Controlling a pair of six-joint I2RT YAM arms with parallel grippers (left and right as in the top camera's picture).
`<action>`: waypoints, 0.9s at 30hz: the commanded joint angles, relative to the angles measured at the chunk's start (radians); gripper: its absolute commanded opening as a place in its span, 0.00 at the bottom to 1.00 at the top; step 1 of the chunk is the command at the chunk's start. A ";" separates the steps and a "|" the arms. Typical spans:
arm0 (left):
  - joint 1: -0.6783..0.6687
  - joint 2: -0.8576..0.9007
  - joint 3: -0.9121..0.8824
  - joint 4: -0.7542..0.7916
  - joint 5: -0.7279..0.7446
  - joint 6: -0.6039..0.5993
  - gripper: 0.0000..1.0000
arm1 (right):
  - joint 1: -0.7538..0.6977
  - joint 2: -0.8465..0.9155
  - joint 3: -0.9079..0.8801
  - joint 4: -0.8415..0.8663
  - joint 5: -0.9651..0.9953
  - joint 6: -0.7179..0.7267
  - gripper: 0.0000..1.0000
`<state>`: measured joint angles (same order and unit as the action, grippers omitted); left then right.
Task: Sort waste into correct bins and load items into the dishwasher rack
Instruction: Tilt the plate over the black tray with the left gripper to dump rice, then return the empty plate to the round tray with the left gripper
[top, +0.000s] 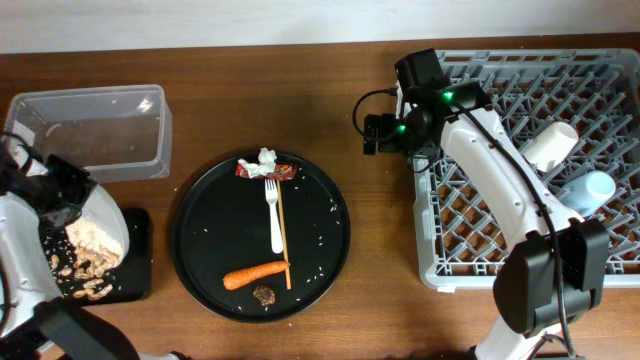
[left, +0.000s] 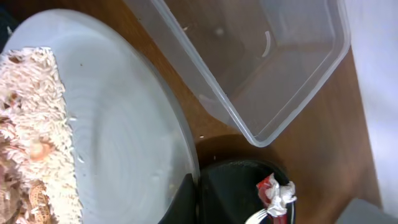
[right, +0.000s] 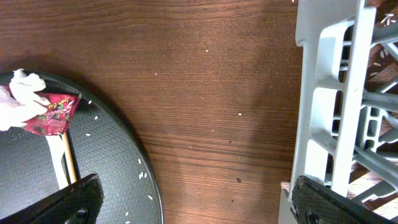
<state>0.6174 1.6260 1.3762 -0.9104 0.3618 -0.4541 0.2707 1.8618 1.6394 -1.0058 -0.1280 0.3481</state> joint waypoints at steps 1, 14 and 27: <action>0.073 -0.025 -0.002 -0.040 0.095 -0.001 0.01 | -0.005 -0.010 0.016 0.000 0.007 0.009 0.99; 0.270 -0.025 -0.002 -0.014 0.510 0.052 0.01 | -0.005 -0.010 0.016 0.000 0.007 0.009 0.99; 0.439 -0.024 -0.075 -0.041 0.795 0.043 0.01 | -0.005 -0.010 0.016 0.000 0.007 0.009 0.99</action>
<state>1.0294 1.6257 1.3388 -0.9531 1.0264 -0.4232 0.2707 1.8618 1.6394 -1.0058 -0.1280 0.3481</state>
